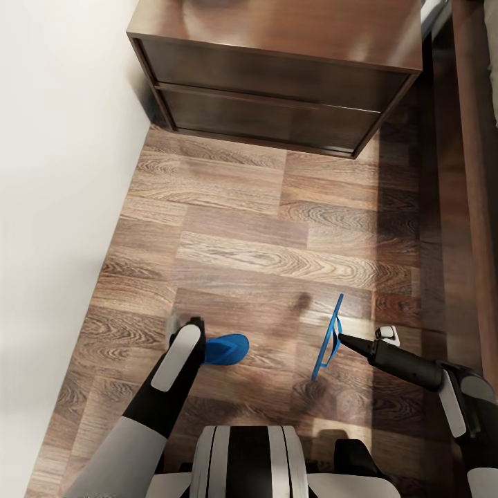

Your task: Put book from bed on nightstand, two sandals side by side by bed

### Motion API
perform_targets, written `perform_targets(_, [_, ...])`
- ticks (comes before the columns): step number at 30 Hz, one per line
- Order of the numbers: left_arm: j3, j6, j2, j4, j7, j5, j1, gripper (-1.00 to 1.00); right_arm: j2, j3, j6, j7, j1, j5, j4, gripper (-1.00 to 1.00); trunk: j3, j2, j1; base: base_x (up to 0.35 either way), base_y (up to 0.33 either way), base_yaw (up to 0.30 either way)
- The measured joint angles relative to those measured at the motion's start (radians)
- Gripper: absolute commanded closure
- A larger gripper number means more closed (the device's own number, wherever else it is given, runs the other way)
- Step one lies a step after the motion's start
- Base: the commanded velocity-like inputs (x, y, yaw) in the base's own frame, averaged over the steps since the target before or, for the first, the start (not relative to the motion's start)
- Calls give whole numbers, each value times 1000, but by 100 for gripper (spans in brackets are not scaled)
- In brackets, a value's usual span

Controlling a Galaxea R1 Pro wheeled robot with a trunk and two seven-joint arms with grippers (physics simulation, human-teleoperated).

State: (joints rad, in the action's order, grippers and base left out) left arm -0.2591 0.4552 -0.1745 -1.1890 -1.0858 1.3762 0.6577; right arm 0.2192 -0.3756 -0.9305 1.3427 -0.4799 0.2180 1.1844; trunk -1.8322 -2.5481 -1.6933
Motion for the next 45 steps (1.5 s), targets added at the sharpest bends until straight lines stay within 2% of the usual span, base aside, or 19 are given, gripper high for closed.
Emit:
perform_targets(22, [-3,8,0,64,4,1,0,-100,0,0,0,0,0,0,0,100,0,0,0,0,0,0])
perform_targets(24, [-2,7,0,74,14,1,0,-100,0,0,0,0,0,0,0,100,0,0,0,0,0,0])
perform_targets(29, [-5,1,0,112,104,6,0,-100,0,0,0,0,0,0,0,100,0,0,0,0,0,0])
perform_targets(41, [-10,-16,0,116,117,15,0,-100,0,0,0,0,0,0,0,100,0,0,0,0,0,0])
perform_targets(45, [-13,-20,0,116,117,52,0,-100,0,0,0,0,0,0,0,100,0,0,0,0,0,0])
